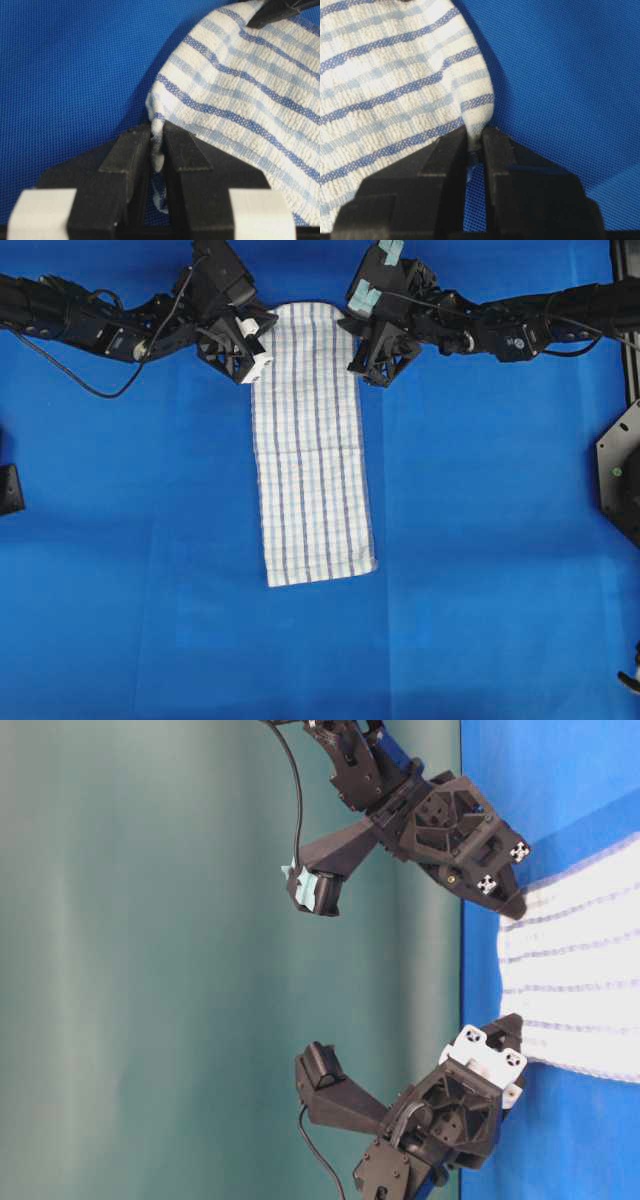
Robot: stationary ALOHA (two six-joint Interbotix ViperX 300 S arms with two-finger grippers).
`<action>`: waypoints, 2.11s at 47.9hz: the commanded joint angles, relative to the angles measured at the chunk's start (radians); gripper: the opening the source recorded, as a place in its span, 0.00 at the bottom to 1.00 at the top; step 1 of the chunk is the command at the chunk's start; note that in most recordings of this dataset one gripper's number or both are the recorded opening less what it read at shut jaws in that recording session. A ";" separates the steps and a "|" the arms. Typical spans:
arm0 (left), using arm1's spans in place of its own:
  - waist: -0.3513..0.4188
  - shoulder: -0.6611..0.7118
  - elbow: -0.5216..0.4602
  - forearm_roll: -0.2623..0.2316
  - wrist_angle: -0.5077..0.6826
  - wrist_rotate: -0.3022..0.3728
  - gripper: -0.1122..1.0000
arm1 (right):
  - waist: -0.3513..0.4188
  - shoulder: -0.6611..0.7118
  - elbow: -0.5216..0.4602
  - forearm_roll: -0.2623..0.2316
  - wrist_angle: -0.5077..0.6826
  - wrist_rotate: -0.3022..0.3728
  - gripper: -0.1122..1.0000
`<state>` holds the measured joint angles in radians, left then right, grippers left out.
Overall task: Fold the blue towel.
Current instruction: 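Grasp the strip's top corners with both grippers, then lift the top end and fold it down onto the bottom half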
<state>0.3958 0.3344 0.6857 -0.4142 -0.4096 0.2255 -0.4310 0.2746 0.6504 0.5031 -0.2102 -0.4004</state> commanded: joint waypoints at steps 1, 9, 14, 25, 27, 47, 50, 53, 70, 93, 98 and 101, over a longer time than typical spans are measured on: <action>0.005 -0.021 -0.008 -0.002 -0.005 0.003 0.14 | -0.002 -0.021 -0.008 0.002 0.003 0.000 0.09; 0.005 -0.044 -0.011 0.002 -0.006 0.006 0.14 | 0.005 -0.044 -0.003 0.002 0.003 0.003 0.09; 0.005 -0.063 -0.018 0.006 -0.006 0.025 0.14 | 0.012 -0.061 0.000 0.002 0.003 0.003 0.09; -0.003 -0.152 -0.031 0.006 0.049 0.112 0.14 | 0.029 -0.132 0.023 0.003 0.003 0.006 0.09; -0.002 -0.170 -0.026 0.006 0.064 0.112 0.14 | 0.035 -0.156 0.034 0.003 0.003 0.006 0.09; -0.129 -0.368 0.058 0.002 0.167 0.089 0.14 | 0.161 -0.407 0.164 0.031 0.003 0.008 0.09; -0.172 -0.382 0.066 0.000 0.178 0.072 0.14 | 0.196 -0.439 0.189 0.046 0.003 0.008 0.09; -0.213 -0.391 0.072 0.000 0.184 0.031 0.14 | 0.229 -0.454 0.207 0.066 0.003 0.008 0.09; -0.456 -0.385 0.081 -0.008 0.173 -0.094 0.14 | 0.456 -0.476 0.249 0.160 -0.006 0.008 0.09; -0.604 -0.341 0.078 -0.009 0.117 -0.196 0.14 | 0.627 -0.402 0.238 0.275 -0.049 0.008 0.09; -0.607 -0.322 0.072 -0.009 0.117 -0.196 0.14 | 0.638 -0.387 0.230 0.285 -0.052 0.008 0.09; -0.607 -0.313 0.069 -0.009 0.115 -0.196 0.14 | 0.640 -0.380 0.225 0.287 -0.049 0.008 0.09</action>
<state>-0.2071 0.0215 0.7747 -0.4249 -0.2869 0.0291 0.2086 -0.1012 0.8989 0.7839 -0.2531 -0.3912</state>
